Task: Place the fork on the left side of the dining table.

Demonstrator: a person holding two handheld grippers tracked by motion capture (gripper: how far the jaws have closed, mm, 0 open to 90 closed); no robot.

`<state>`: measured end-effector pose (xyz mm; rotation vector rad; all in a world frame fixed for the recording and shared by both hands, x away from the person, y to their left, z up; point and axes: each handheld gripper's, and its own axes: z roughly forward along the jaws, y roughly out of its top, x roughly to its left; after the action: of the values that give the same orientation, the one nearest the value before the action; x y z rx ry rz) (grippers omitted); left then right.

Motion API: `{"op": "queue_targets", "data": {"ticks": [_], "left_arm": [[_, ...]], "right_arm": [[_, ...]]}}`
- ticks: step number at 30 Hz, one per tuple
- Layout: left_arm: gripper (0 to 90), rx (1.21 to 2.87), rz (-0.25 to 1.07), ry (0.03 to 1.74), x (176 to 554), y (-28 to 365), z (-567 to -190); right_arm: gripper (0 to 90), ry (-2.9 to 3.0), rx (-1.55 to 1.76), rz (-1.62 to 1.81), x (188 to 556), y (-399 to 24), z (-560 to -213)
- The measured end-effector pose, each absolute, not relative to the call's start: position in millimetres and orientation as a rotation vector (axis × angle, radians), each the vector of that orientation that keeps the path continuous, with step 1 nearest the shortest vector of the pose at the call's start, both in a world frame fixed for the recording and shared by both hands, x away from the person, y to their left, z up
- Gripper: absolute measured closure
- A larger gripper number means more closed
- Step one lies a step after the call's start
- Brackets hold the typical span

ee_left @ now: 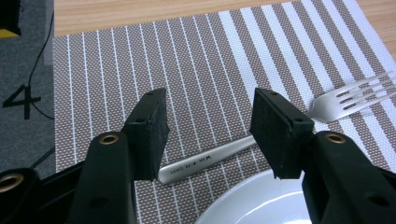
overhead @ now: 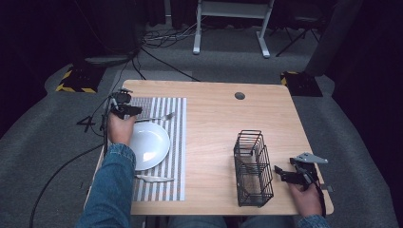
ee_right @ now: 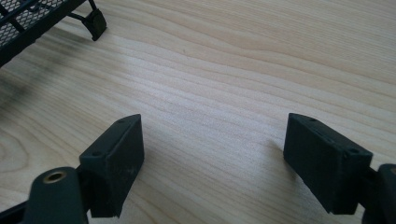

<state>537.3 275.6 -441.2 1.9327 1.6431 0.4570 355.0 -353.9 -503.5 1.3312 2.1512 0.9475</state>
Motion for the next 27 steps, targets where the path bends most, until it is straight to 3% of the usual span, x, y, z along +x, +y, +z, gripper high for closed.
{"op": "queue_targets", "data": {"ticks": [11, 27], "left_arm": [[44.8, 1.932, 0.502, 1.615, 530, 277, -431], [42.1, 1.935, 0.586, 1.442, 489, 271, -382]], "right_arm": [[20.4, 2.151, 1.331, 0.948, 355, -354, -503], [20.4, 2.151, 1.331, 0.947, 355, -354, -503]]}}
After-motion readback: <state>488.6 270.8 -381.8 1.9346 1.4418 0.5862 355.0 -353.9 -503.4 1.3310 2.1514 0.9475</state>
